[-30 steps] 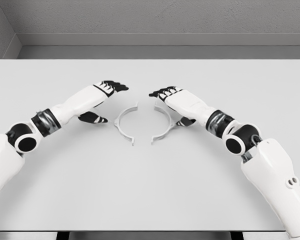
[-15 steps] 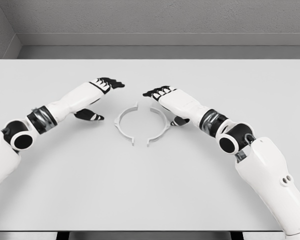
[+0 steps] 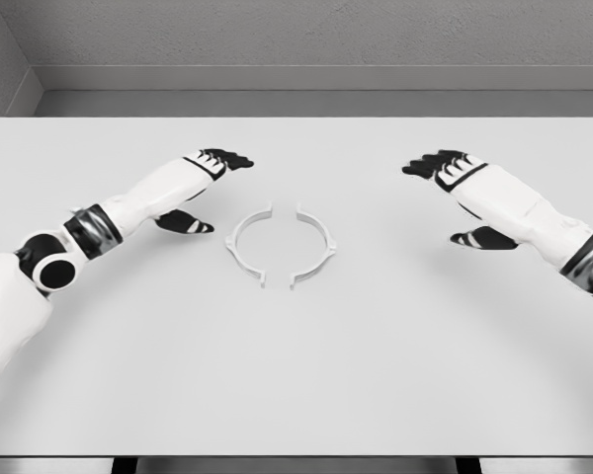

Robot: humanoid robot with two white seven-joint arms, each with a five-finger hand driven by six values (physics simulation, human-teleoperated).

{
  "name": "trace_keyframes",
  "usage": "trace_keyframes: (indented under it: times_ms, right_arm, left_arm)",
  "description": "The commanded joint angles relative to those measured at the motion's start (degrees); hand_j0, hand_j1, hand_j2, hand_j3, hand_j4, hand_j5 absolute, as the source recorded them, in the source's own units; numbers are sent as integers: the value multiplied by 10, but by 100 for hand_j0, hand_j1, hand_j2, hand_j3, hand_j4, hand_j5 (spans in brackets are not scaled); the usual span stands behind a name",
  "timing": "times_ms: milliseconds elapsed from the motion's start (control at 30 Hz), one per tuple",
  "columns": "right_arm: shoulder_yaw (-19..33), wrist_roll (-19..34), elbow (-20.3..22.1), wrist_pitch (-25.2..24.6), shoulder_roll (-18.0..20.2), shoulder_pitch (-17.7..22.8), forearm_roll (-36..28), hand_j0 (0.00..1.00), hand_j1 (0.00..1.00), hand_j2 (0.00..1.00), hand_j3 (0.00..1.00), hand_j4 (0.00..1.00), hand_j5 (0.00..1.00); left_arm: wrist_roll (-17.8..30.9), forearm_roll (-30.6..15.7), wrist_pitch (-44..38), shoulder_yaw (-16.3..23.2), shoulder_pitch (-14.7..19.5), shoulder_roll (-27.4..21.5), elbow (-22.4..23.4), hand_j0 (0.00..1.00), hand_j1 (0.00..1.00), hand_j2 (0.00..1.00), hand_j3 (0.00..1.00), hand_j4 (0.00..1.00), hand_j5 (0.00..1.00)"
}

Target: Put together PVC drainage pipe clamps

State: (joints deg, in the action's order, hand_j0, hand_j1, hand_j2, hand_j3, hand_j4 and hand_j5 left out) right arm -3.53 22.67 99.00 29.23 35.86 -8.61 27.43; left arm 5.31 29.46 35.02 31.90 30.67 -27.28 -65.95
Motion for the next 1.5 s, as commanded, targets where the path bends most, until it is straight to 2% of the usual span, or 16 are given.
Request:
trace_keyframes:
  times_ms: [0, 67, 167, 233, 533, 1467]
  right_arm:
    - [62, 55, -20, 58, 37, -1, -39, 100, 100, 100, 100, 100, 100]
    - [68, 123, -28, 58, 33, -11, -39, 100, 100, 100, 100, 100, 100]
    - [66, 123, -28, 58, 28, -11, -39, 100, 100, 100, 100, 100, 100]
    - [65, 123, -26, 58, 9, -11, -38, 100, 100, 100, 100, 100, 100]
    - [68, 123, -21, 58, 5, -10, -41, 100, 100, 100, 100, 100, 100]
    - [69, 123, -21, 58, 4, -9, -41, 100, 100, 100, 100, 100, 100]
  left_arm:
    - [0, -3, 0, 0, -1, 7, 1, 100, 100, 100, 100, 100, 100]
    - [0, -3, 0, 0, -2, 8, 0, 100, 100, 100, 100, 100, 100]
    - [0, -2, 0, 1, -5, 9, 0, 100, 100, 100, 100, 100, 100]
    - [0, -1, 0, 2, -5, 12, 0, 100, 100, 100, 100, 100, 100]
    - [0, -1, 0, 9, -6, 20, 20, 100, 100, 100, 100, 100, 100]
    - [0, -2, 0, 11, -16, 46, 12, 100, 100, 100, 100, 100, 100]
